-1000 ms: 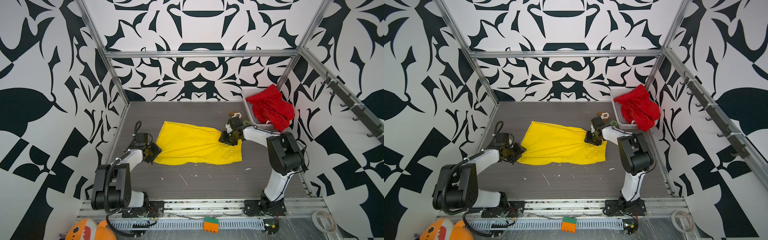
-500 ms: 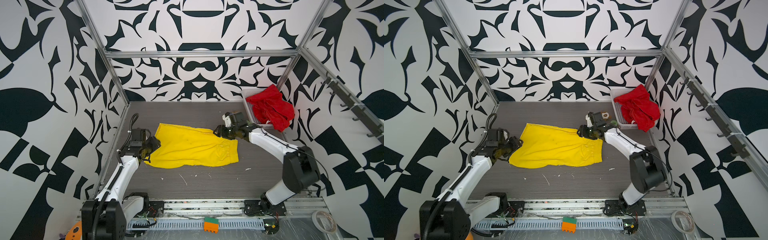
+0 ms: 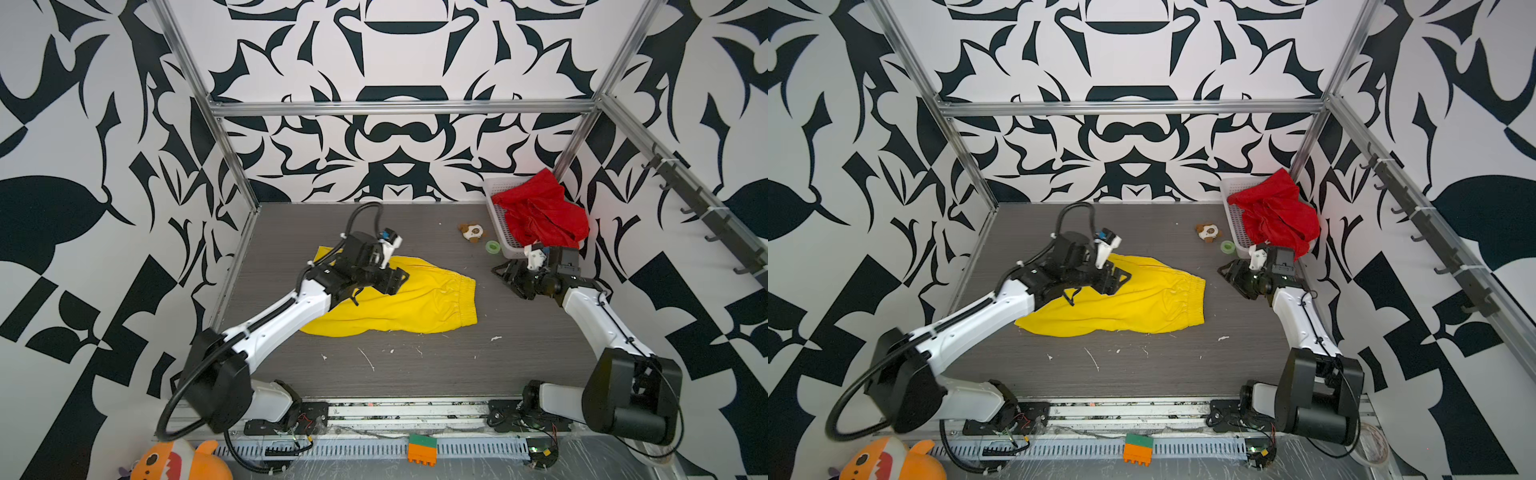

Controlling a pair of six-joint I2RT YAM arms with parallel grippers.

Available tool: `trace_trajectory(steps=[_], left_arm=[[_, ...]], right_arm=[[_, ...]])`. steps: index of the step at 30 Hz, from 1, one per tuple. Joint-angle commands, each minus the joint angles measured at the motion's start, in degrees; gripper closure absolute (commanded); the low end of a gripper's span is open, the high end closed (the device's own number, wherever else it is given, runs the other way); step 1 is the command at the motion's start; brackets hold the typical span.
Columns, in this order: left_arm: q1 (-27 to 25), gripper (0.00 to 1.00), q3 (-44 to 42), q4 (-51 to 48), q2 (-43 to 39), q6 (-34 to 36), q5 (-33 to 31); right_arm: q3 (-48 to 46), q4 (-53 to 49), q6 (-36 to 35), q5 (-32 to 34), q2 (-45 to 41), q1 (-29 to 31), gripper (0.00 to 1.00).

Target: Fold and stack the shorts

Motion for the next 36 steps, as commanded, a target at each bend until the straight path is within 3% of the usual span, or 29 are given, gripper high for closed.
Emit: trace_trajectory(steps=[1,7,15,18,24,27,29,31,36], left_arm=[[-5.48,0.24,5.31,-0.15,6.81,16.07,4.10],[-12.90,0.22,15.38,-4.14,21.67,27.38,8.07],[-16.43,0.21,24.88,-6.32,36.18,32.65,8.60],[-17.39,0.20,25.04,-5.98,38.73,34.07,7.10],[-19.45,0.17,19.25,-0.05,41.69,36.21,-5.03],[-19.62,0.25,14.67,6.11,41.30,33.91,-9.67],[-19.56,0.37,12.06,9.91,40.11,31.76,-11.09],[-19.63,0.52,9.54,13.82,38.05,29.17,-10.72],[-19.26,0.68,5.08,22.63,32.84,23.39,-8.77]], right_arm=[[-3.53,1.54,0.64,-7.60,-1.76,-3.40,0.41],[-6.89,1.82,0.76,-8.13,-3.41,-4.52,0.41],[-9.82,1.81,1.12,-6.81,-7.25,-5.11,0.41],[-10.07,1.08,0.95,-6.26,-7.78,-5.22,0.41],[-12.50,3.01,3.61,-5.35,-9.22,-5.34,0.41],[-13.26,2.46,3.94,-5.33,-9.95,-5.31,0.41],[-13.98,2.51,4.23,-5.71,-10.55,-5.26,0.41],[-14.40,1.78,3.94,-5.71,-11.28,-5.29,0.41],[-16.30,3.13,6.72,-8.92,-11.71,-4.79,0.40]])
